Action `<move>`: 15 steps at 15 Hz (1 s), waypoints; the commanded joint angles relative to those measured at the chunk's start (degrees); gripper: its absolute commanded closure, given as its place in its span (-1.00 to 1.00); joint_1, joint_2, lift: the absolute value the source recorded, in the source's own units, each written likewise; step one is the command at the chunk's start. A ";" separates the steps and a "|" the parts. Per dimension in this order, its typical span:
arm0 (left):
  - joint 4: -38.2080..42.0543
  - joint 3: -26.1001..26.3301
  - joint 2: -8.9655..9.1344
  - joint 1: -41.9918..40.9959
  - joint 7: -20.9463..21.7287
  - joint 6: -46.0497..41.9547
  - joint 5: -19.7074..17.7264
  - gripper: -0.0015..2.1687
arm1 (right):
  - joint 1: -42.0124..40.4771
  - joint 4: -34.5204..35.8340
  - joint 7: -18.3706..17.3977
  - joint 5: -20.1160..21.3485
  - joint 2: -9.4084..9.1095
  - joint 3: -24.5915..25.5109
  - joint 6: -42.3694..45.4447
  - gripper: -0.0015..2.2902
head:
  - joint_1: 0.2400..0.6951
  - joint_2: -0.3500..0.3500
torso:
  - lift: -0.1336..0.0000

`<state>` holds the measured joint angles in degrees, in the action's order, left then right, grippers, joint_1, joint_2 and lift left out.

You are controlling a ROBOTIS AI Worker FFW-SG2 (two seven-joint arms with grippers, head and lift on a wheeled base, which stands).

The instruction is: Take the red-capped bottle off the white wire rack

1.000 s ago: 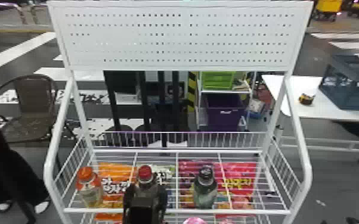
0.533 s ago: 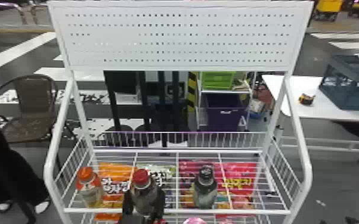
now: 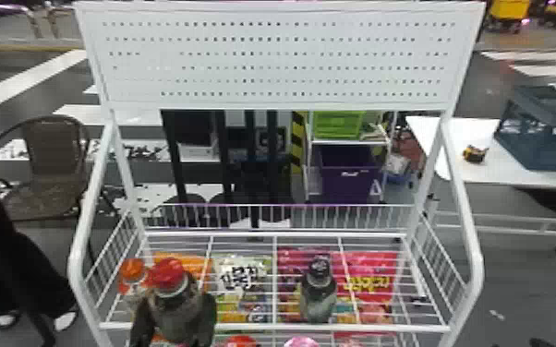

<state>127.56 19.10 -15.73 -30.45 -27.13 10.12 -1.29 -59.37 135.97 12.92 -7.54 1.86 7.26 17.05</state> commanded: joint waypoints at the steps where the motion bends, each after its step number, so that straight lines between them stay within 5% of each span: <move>1: 5.77 -2.58 -0.97 -4.88 1.56 1.09 1.02 0.98 | -0.40 0.00 0.00 -0.02 -0.01 -0.05 0.22 0.25 | 0.14 0.00 | 1.00; 6: 7.62 -8.47 -0.88 -10.15 3.05 0.56 2.43 0.98 | -0.75 0.43 0.00 0.24 -0.10 -0.67 0.75 0.25 | 0.14 0.00 | 1.00; 12: 6.12 -17.96 0.87 -11.03 4.72 -1.72 -1.61 0.98 | -1.19 0.08 0.00 0.15 -0.10 -0.75 2.15 0.25 | 0.14 0.00 | 1.00; 15: 6.21 -18.66 0.96 -11.12 4.81 -1.90 -2.32 0.98 | -1.45 0.00 0.00 -0.11 -0.01 -0.75 3.38 0.25 | 0.14 0.00 | 1.00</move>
<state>133.71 0.64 -14.80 -41.49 -22.29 8.29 -3.43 -60.70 136.03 12.92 -7.52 1.79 6.49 19.84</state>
